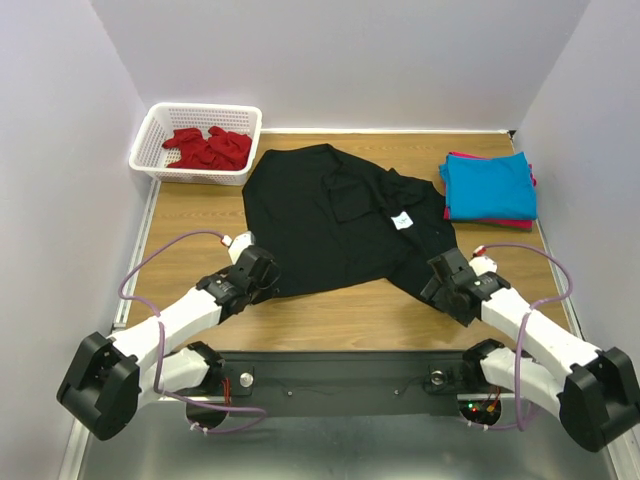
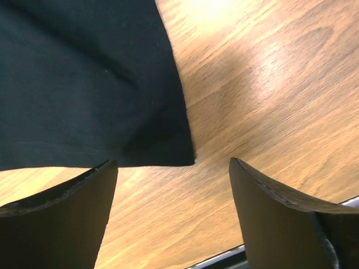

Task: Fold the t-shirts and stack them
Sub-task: Flatten the tshirt out

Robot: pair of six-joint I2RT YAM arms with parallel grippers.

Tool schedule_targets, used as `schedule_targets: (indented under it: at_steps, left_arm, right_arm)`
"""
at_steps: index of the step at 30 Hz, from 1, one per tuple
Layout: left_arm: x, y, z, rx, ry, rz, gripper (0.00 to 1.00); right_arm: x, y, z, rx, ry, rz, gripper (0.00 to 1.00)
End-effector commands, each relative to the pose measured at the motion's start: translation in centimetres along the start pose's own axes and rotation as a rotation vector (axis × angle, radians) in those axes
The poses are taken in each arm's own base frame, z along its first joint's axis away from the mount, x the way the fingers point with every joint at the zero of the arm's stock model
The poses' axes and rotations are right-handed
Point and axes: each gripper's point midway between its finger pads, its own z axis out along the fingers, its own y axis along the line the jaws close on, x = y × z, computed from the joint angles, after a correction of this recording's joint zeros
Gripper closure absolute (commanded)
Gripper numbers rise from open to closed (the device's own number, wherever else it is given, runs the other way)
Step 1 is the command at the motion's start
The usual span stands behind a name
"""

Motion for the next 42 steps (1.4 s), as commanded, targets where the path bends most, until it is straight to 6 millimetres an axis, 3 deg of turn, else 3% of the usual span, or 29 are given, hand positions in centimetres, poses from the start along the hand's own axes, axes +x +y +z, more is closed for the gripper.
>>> schedule_targets:
  at_steps: [1,6,11,18,22,26,28,31,32,34,35,37,39,41,42]
  left_arm:
    - [-0.4,-0.1,-0.2,0.017,-0.031,0.003,1.00]
    - [-0.6,-0.2,-0.1,0.019,-0.042,0.000,1.00]
    - [-0.3,0.2,0.1,0.008,-0.036,-0.008,1.00]
    - [-0.1,0.4,0.1,0.005,-0.036,-0.017,1.00]
    - [-0.3,0.1,0.0,0.014,-0.043,-0.020,1.00]
    - [-0.6,0.0,-0.3,0.020,-0.050,-0.024,1.00]
    - [-1.4,-0.8,-0.7,0.046,-0.067,-0.025,1.00]
    - [-3.1,-2.7,-2.0,0.110,-0.105,-0.010,1.00]
    - [-3.8,-3.3,-2.5,0.131,-0.123,-0.009,1.00]
    - [-6.1,-5.3,-4.5,0.204,-0.178,-0.004,1.00]
    - [-6.9,-5.9,-5.3,0.225,-0.198,-0.003,1.00]
    - [-9.6,-7.8,-8.0,0.288,-0.270,-0.001,1.00]
    - [-12.7,-9.5,-11.7,0.362,-0.369,0.000,1.00]
    - [-14.6,-10.4,-14.2,0.402,-0.425,0.002,1.00]
    - [-15.5,-11.0,-15.5,0.426,-0.451,0.004,1.00]
  right_arm:
    - [-1.5,0.3,-0.3,-0.016,-0.065,0.114,0.19]
    - [-1.6,0.1,0.9,0.039,-0.076,0.093,0.31]
    - [-1.0,1.0,1.6,0.030,-0.037,0.052,0.33]
    - [-0.2,1.3,2.9,0.018,-0.025,0.044,0.53]
    - [0.5,1.7,3.6,0.010,-0.003,0.037,0.60]
    - [-0.9,2.5,3.4,-0.011,-0.053,0.014,0.79]
    - [-2.9,4.1,1.9,-0.075,-0.104,-0.006,0.99]
    - [-6.1,6.1,-0.9,-0.172,-0.205,0.022,1.00]
    - [-8.0,7.0,-2.5,-0.206,-0.264,0.026,1.00]
    - [-10.3,7.9,-4.8,-0.258,-0.337,0.052,1.00]
    - [-12.8,8.6,-7.7,-0.313,-0.413,0.087,1.00]
    - [-15.1,9.0,-10.5,-0.357,-0.486,0.129,1.00]
    - [-18.4,9.1,-15.0,-0.418,-0.593,0.198,0.99]
    - [-20.6,8.9,-18.1,-0.440,-0.667,0.217,1.00]
    - [-22.7,8.7,-21.5,-0.471,-0.733,0.262,1.00]
